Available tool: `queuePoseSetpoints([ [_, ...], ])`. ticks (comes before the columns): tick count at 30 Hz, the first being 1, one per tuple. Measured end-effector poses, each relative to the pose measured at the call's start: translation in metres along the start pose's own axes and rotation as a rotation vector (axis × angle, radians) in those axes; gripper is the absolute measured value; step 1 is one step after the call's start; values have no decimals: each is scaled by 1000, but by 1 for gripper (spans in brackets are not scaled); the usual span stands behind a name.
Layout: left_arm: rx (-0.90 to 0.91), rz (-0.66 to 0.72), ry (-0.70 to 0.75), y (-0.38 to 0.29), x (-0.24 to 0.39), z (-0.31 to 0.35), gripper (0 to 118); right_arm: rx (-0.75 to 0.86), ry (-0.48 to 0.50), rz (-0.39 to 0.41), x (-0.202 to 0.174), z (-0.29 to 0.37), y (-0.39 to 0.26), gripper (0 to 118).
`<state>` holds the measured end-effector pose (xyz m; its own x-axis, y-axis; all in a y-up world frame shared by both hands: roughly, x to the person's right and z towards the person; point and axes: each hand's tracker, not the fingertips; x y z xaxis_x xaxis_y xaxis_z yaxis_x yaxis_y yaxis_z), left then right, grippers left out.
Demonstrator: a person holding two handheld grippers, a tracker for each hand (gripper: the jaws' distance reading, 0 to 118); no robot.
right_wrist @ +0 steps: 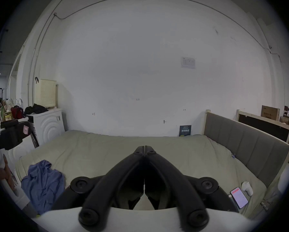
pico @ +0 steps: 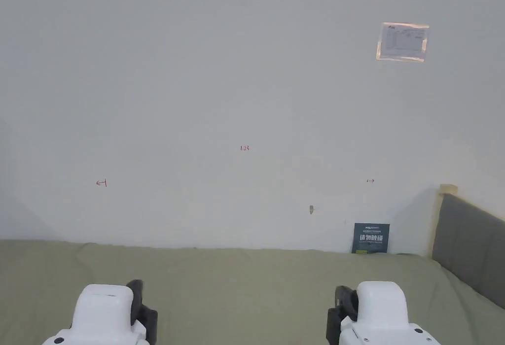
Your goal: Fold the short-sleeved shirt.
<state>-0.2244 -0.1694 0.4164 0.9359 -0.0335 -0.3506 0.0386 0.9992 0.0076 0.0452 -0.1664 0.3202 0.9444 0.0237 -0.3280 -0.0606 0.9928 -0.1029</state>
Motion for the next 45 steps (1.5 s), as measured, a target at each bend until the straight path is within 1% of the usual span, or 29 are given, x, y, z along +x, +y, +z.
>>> queuePoseSetpoints([
  [1, -25, 5, -71, -3, 2, -1, 0, -7, 40, -16, 2, 1, 0, 0],
  [2, -42, 39, -128, -3, 0, -1, 0, -14, 44, -23, 2, 2, 0, 0],
  [5, -58, 20, -93, -4, -1, -3, 0, -4, 13, 4, 3, 5, 0, 0],
  [9, -55, 33, -80, -5, -9, 2, 0, -15, 29, 8, -1, 7, 1, 0],
  [10, -48, 37, -67, -4, -14, 5, 0, -13, 34, 18, -6, 8, 2, 0],
  [12, -36, 41, -39, -3, -31, 12, 0, -8, 78, 26, -21, 9, 3, 0],
  [14, -26, 56, 20, -1, -54, 25, 0, -3, 149, 36, -46, 9, 3, 0],
  [17, -36, -10, 131, -4, -94, 45, 0, -1, 263, 46, -93, 6, 2, 0],
  [19, -62, -32, 189, -8, -120, 60, 0, -8, 349, 24, -127, 6, -2, 0],
  [22, -88, -38, 253, -15, -157, 81, 0, -35, 462, -33, -167, 2, -10, 0],
  [24, -122, -63, 281, -20, -176, 84, 0, -62, 514, -28, -187, -1, -18, 0],
  [25, -144, -71, 319, -22, -186, 82, 0, -67, 518, -16, -195, -2, -22, 0],
  [27, -250, -32, 319, -27, -209, 67, 0, -83, 525, -2, -207, -5, -32, 0],
  [30, -508, 13, 280, -57, -249, 17, 0, -130, 534, 34, -216, -16, -48, 0],
  [31, -622, 44, 245, -73, -261, -6, 0, -143, 528, 52, -217, -19, -54, 0],
  [33, -771, 149, 147, -110, -285, -47, 0, -169, 518, 75, -217, -28, -65, 0],
  [35, -919, 256, 111, -158, -304, -87, 0, -208, 511, 85, -214, -38, -79, 0],
  [36, -942, 286, 120, -176, -308, -101, 0, -228, 497, 90, -213, -44, -84, 0],
  [37, -978, 266, 133, -193, -309, -114, 0, -250, 484, 96, -211, -49, -90, 0],
  [38, -995, 238, 137, -207, -308, -124, 5, -268, 478, 103, -209, -55, -96, 0],
  [39, -1006, 246, 134, -217, -305, -131, 31, -284, 469, 113, -207, -60, -101, 0],
  [40, -1040, 258, 108, -228, -299, -141, 76, -298, 457, 126, -205, -65, -107, 0],
  [41, -1065, 272, 78, -241, -294, -150, 118, -309, 449, 137, -203, -70, -111, 0],
  [42, -1097, 292, 54, -255, -288, -157, 114, -321, 442, 142, -201, -76, -116, 0],
  [43, -1046, 253, 42, -260, -288, -160, 113, -337, 436, 141, -199, -80, -119, 0],
  [44, -1090, 270, 77, -272, -284, -166, 114, -350, 432, 136, -196, -84, -122, 0],
  [45, -1123, 253, 103, -284, -280, -170, 114, -356, 429, 131, -193, -86, -124, 0],
])
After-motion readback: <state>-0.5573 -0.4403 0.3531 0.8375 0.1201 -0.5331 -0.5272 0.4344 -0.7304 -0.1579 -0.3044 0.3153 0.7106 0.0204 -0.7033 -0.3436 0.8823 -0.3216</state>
